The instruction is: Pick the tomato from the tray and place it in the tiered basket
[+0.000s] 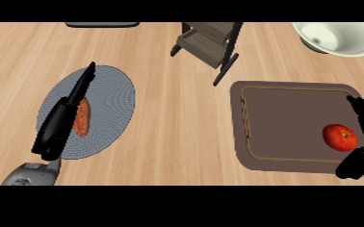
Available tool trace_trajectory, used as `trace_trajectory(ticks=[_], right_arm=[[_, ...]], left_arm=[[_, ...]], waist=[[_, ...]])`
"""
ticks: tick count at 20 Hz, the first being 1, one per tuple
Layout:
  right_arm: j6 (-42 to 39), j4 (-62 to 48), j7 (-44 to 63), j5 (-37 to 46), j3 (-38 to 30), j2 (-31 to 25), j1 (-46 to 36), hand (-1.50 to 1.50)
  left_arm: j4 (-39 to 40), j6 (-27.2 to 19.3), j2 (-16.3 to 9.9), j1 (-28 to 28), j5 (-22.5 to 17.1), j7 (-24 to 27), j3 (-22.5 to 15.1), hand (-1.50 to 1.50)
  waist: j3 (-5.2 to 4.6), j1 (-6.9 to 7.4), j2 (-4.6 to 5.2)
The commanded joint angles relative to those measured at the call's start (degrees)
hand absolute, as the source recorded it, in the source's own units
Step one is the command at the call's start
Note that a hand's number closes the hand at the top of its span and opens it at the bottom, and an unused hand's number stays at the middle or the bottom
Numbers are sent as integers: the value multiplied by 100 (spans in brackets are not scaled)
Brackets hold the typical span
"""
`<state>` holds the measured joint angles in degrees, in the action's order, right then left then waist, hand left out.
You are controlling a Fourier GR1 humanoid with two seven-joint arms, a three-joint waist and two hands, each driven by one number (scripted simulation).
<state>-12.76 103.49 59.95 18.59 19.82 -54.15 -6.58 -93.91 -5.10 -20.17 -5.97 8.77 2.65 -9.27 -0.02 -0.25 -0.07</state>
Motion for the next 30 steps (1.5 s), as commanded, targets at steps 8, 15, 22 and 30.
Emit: trace_trajectory(ticks=[8, 15, 22, 30], right_arm=[[-326, -921, -663, 560, -753, 555, 200, -150], [-113, -1649, -1118, 1362, -806, 1232, 132, -150], [-147, -1963, -1367, 1816, -1071, 1825, 104, -150], [145, -2387, -2673, 1932, -1317, 1899, 113, 150]], left_arm=[[419, 144, 390, -198, 283, 162, 178, 0], [-191, 150, 598, 188, 536, -93, 119, 0], [-613, 539, 566, 147, 490, -386, 393, 0], [-107, 672, 583, 50, 566, 2, 549, 0]], waist=[[2, 8, 9], [4, 46, 8], [4, 43, 5], [4, 34, 9]])
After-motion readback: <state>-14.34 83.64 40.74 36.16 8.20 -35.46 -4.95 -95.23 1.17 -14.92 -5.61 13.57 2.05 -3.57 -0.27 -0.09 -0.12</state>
